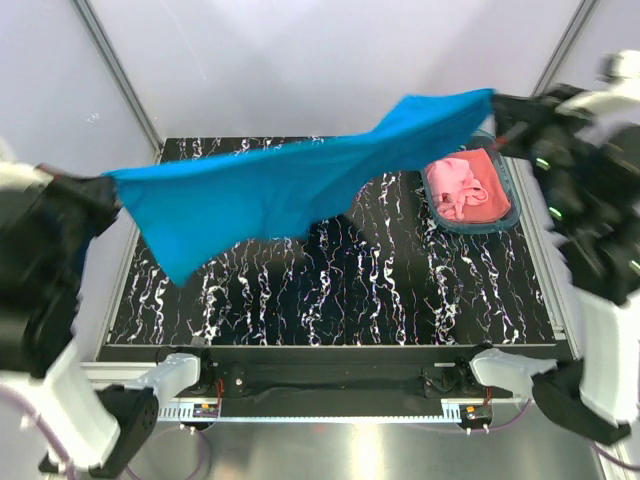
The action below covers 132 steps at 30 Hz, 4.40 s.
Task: Fold and stack the t-shirts
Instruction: Flatten the tshirt out, then fold the tshirt
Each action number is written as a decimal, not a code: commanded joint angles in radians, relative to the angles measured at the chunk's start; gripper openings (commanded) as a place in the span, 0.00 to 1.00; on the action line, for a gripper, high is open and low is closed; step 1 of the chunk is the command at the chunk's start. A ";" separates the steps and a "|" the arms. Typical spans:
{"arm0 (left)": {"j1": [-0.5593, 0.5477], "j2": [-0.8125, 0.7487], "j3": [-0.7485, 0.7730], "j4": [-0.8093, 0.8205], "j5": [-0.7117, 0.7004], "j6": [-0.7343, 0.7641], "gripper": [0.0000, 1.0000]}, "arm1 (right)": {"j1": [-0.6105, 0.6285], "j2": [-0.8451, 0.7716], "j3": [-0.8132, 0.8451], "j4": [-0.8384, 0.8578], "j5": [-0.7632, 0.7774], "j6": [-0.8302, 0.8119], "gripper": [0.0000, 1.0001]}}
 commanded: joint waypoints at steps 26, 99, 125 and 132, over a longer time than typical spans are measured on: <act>0.002 -0.200 -0.053 0.311 0.000 0.126 0.00 | 0.001 -0.102 0.208 0.094 -0.237 0.034 0.00; 0.170 0.685 -0.765 0.902 -0.135 -0.016 0.00 | -0.068 0.772 -0.394 0.871 -0.290 -0.035 0.00; 0.259 1.079 -0.277 0.712 0.089 0.145 0.00 | -0.147 1.043 0.087 0.534 -0.406 -0.041 0.00; 0.265 1.021 -0.299 0.675 0.146 0.251 0.00 | -0.144 0.840 -0.107 0.448 -0.457 -0.002 0.00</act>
